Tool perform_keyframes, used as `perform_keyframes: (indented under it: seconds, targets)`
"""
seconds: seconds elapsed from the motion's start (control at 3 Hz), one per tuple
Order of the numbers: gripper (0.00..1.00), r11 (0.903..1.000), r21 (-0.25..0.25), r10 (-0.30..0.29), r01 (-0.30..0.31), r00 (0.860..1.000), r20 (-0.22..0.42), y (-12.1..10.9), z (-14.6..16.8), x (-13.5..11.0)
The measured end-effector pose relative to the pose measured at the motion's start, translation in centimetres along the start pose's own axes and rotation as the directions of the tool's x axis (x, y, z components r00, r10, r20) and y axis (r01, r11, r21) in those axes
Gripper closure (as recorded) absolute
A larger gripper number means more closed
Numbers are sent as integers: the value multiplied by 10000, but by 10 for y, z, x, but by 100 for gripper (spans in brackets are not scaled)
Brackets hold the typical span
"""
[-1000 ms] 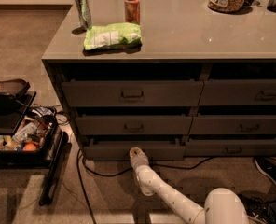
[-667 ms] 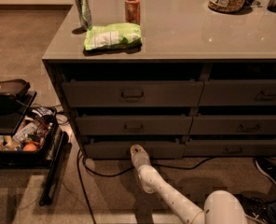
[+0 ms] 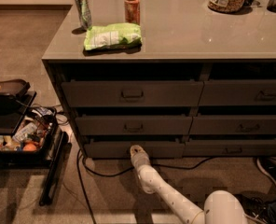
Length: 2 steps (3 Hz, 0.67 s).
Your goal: Close bottom drawer
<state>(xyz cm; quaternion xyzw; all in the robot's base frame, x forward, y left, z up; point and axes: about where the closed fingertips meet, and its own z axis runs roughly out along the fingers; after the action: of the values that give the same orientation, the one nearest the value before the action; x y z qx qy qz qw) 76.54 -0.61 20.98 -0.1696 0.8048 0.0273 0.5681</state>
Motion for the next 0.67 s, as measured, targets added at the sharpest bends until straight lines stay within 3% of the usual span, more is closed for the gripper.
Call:
perform_keyframes:
  seconds: [0.67]
  targets:
    - [35, 10000, 0, 0, 0, 10000, 0, 0, 0, 0]
